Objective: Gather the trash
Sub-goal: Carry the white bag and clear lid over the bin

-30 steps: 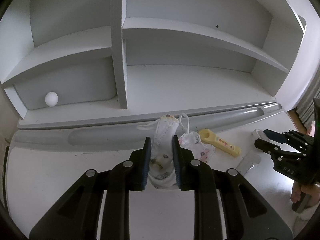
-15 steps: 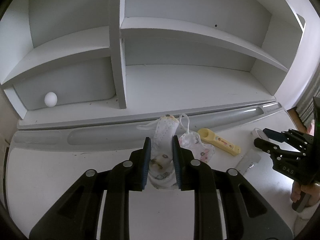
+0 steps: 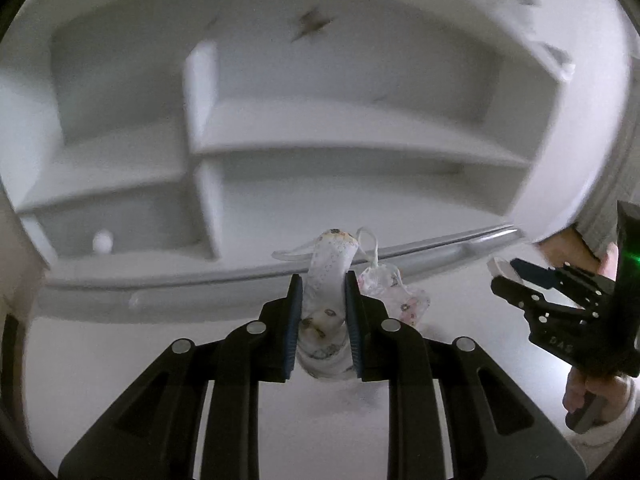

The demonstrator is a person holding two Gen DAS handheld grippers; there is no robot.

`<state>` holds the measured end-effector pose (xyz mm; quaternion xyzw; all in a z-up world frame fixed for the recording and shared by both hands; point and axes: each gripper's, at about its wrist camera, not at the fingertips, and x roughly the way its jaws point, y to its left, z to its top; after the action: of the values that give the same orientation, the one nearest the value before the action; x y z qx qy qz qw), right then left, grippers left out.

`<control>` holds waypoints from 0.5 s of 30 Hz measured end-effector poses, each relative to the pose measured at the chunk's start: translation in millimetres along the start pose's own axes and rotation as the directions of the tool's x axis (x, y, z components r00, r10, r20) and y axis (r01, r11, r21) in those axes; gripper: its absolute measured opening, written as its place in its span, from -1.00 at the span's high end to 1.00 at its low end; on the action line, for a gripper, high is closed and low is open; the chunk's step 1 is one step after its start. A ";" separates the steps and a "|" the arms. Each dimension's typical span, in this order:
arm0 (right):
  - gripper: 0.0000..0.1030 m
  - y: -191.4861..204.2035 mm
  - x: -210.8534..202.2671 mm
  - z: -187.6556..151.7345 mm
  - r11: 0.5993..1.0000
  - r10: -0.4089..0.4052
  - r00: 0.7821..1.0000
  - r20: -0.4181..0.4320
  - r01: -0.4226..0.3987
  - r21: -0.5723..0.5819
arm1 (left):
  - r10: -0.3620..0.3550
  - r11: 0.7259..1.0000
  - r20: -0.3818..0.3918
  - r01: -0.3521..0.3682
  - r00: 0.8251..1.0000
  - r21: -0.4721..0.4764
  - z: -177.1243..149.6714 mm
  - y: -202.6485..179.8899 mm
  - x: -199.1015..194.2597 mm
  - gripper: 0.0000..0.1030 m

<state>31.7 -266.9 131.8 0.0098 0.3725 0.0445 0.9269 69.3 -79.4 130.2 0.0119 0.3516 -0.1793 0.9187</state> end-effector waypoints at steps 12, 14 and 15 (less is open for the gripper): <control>0.23 -221.5 -264.7 -175.8 0.851 -0.267 0.963 -0.041 0.256 0.459 | -0.560 0.635 -0.346 0.658 0.753 0.405 -147.6 -346.2 -115.4 0.62; 0.23 -254.9 -258.5 -237.5 0.796 -0.206 0.964 -0.167 0.264 0.544 | -0.539 0.568 -0.477 0.718 0.694 0.403 -203.3 -384.5 -103.5 0.62; 0.23 -267.3 -246.7 -272.4 0.762 -0.175 0.955 -0.239 0.285 0.581 | -0.504 0.556 -0.558 0.742 0.659 0.374 -236.2 -402.1 -85.4 0.62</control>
<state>-313.8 -559.3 91.4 0.2582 0.4427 -0.1917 0.8370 -276.9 -393.2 50.0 0.1948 0.4343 -0.5904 0.6518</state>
